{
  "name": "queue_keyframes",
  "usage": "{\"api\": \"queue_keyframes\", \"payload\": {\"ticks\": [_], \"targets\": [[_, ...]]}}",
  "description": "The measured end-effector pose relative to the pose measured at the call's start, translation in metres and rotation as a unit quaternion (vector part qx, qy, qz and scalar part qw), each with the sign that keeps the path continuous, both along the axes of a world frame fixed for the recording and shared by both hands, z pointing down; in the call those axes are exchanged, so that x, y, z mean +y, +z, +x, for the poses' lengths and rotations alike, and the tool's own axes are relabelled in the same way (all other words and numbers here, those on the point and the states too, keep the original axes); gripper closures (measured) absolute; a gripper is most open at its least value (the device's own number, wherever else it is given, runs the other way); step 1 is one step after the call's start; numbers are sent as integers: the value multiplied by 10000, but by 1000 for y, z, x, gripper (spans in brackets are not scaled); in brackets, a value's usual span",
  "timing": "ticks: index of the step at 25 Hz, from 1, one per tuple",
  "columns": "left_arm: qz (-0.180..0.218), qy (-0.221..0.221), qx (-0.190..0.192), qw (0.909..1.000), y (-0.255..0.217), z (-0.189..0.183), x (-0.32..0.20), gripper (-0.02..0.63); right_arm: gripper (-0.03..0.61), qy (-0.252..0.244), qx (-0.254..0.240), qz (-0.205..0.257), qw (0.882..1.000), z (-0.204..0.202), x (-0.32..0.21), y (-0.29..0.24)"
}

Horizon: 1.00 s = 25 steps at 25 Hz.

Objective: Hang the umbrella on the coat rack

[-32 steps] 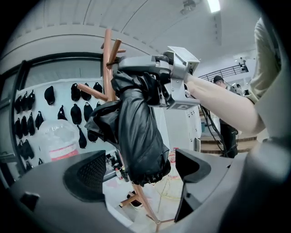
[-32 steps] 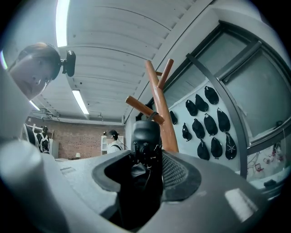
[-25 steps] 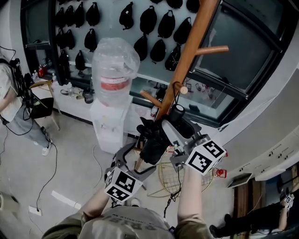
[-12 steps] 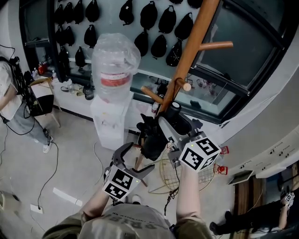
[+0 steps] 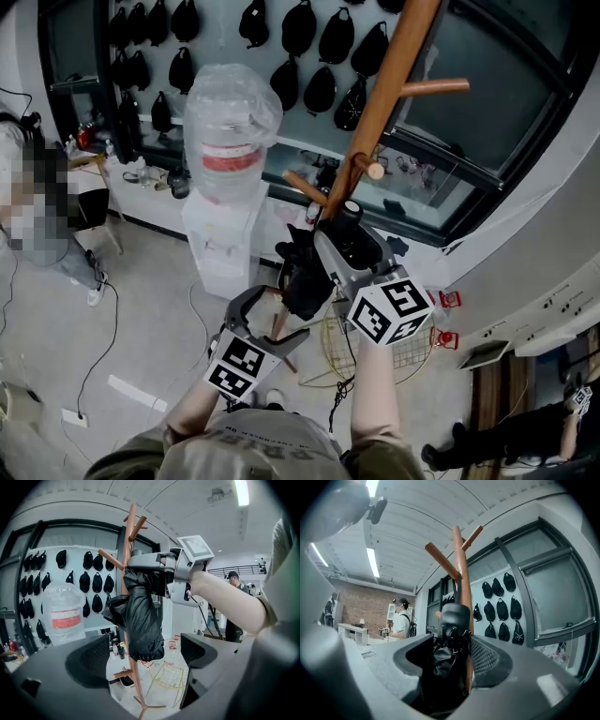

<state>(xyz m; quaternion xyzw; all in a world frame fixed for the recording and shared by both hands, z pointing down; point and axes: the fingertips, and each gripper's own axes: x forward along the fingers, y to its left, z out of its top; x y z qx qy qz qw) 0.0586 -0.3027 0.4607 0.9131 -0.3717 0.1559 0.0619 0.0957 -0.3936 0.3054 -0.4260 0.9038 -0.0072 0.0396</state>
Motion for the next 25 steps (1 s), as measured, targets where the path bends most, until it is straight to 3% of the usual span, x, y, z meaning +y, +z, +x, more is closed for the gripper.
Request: {"api": "queue_keyframes", "payload": {"ticks": [4,15,25], "targets": [[-30,-48,-21,10000,1,-1,-2,155,267,51,147,126,9998,1,0,-1],[-158,-102,1,9998,12,2,1,156,264,-141,-533,239,9982,17,13,-3],[-107,-396,102,9991,12,-14,-7,156,264,275,-747,507,9955,39,38,5]]}}
